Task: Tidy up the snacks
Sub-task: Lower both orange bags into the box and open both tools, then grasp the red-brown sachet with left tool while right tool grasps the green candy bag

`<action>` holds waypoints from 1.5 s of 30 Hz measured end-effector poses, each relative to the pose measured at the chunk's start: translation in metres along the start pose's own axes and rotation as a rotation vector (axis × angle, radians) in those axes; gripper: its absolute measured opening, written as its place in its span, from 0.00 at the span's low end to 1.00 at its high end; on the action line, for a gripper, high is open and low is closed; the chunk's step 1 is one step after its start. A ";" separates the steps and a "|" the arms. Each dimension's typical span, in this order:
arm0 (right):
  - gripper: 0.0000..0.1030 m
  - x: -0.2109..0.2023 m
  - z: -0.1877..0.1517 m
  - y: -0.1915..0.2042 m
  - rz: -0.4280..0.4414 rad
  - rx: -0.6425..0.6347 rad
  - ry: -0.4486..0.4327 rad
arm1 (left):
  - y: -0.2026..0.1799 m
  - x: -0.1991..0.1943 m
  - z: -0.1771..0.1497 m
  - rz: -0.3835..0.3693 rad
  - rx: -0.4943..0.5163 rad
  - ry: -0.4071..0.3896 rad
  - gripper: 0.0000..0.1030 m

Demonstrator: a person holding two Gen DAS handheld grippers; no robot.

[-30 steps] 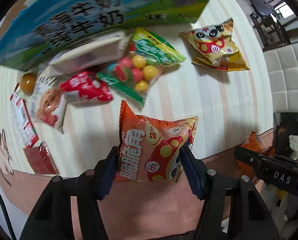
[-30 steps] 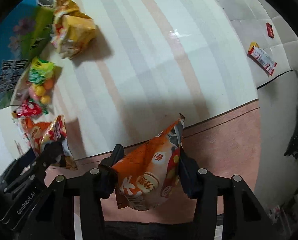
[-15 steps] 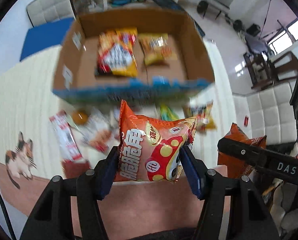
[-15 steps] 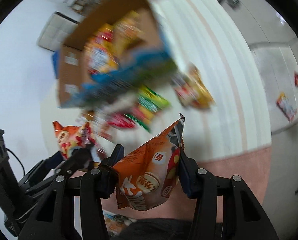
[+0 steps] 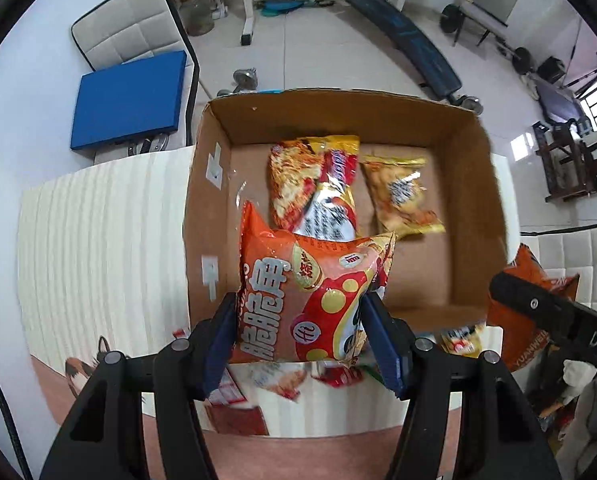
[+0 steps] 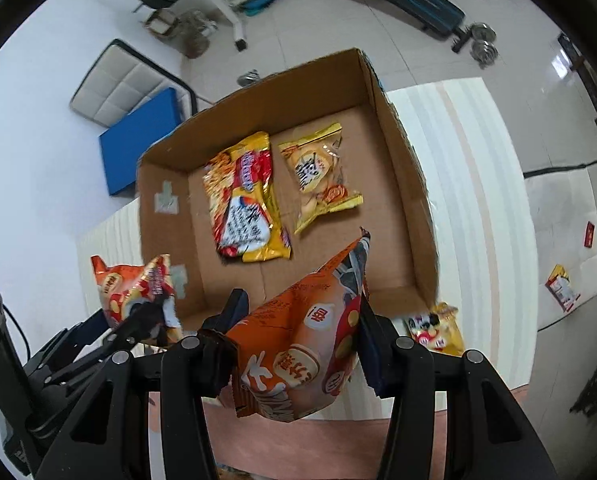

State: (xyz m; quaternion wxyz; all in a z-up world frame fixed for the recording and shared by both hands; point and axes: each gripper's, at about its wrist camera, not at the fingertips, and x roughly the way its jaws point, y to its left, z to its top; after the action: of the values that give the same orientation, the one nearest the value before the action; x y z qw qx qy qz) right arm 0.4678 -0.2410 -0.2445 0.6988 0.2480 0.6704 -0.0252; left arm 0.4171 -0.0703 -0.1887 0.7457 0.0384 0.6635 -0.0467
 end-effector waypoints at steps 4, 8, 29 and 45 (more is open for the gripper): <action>0.52 0.025 0.016 -0.005 -0.043 0.031 0.034 | 0.004 0.022 0.020 0.023 0.008 0.063 0.58; 0.53 0.050 0.026 -0.009 -0.062 0.047 0.080 | 0.009 0.049 0.030 0.022 0.006 0.133 0.58; 0.94 0.047 -0.001 0.010 -0.241 -0.192 0.091 | 0.020 0.044 0.008 -0.037 -0.027 0.117 0.82; 0.94 -0.026 -0.077 0.021 -0.216 -0.241 -0.145 | 0.003 -0.036 -0.067 0.006 0.005 -0.137 0.82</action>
State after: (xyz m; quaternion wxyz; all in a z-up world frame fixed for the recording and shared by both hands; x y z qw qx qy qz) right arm 0.4020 -0.2007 -0.2113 0.7633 0.0863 0.6392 -0.0374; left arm 0.3473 -0.0583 -0.1608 0.7895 0.0390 0.6105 -0.0486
